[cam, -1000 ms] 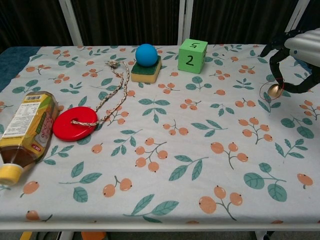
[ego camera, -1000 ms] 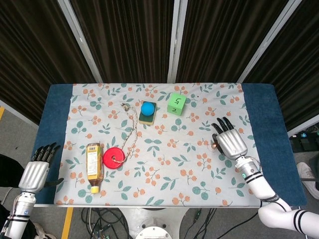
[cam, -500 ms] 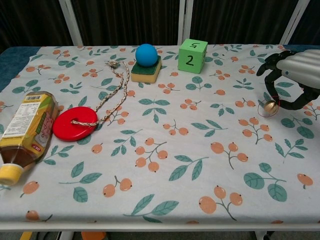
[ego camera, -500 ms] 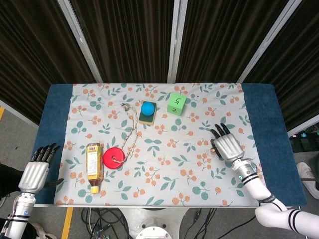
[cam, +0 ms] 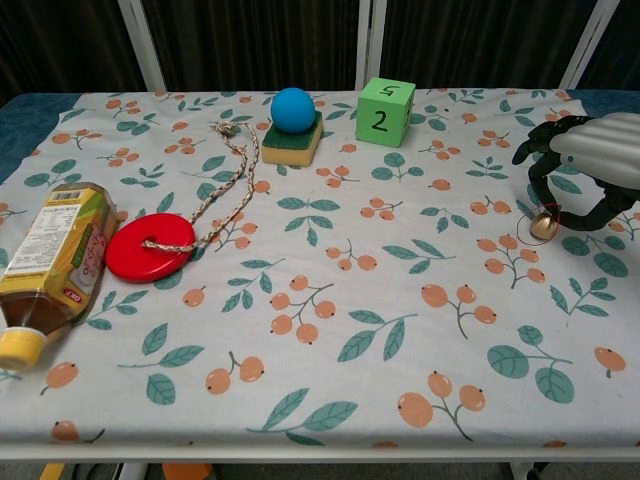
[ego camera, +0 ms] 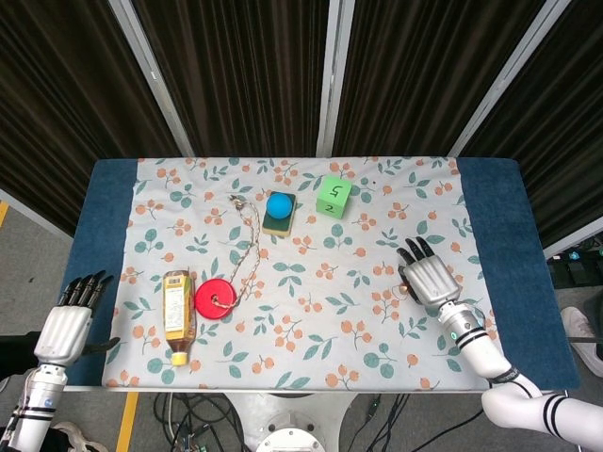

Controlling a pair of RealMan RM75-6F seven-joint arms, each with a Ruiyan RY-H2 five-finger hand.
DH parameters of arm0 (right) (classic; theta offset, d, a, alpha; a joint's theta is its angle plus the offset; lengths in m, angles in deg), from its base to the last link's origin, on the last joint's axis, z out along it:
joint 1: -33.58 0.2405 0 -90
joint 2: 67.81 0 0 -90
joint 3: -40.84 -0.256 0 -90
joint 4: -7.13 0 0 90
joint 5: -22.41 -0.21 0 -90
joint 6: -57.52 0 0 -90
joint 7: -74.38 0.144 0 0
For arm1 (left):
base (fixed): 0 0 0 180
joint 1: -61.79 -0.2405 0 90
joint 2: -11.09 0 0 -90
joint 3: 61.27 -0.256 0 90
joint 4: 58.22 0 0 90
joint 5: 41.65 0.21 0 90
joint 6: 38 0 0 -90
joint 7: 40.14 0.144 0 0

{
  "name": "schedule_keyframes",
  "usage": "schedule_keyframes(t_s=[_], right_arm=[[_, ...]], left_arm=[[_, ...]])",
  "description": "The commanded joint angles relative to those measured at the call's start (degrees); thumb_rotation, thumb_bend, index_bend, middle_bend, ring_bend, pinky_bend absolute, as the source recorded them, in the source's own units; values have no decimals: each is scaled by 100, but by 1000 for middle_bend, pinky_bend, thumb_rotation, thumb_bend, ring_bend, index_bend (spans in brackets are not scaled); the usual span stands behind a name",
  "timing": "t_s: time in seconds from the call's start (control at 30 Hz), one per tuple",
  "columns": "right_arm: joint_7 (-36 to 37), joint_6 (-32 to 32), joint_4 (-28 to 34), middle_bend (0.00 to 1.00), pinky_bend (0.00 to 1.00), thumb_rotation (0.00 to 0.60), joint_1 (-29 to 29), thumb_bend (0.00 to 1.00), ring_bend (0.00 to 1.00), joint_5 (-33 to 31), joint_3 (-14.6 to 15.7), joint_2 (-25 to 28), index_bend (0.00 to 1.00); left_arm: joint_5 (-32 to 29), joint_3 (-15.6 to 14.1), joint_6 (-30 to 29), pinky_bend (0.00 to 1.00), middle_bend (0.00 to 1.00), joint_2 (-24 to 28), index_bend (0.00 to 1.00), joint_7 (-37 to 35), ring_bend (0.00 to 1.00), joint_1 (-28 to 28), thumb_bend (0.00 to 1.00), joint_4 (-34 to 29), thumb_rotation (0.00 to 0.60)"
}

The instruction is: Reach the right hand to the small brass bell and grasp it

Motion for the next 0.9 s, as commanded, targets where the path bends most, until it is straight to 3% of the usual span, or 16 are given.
schedule_keyframes(t_s=[0.03,0.4,0.6,0.77,0.9], right_arm=[[12,27,32,133,0,600,-3,188,0,-20,4,29,557],[350,-330,278,6,0,600,-203,34,0,82,-53,303,22],[1092,-1447,400,0,0,600,-938,0,0,569,146,695,0],[1859,-2594,-38,0,0,600,-1798,0,0,992,460,774,0],[2255,-3097,-354,0,0,600,-2323,0,0,1001,578,732,0]], left_arm=[[-1,-2,0,7,0,0,0,0,0,-2,0,2,600],[10,18,-36,7,0,31,0,29,0,-1,0,-53,600],[27,33,-110,7,0,94,0,53,0,-24,0,-145,600],[44,43,-153,7,0,170,0,104,0,-32,0,-217,600],[43,73,-191,7,0,220,0,138,0,-32,0,-274,600]])
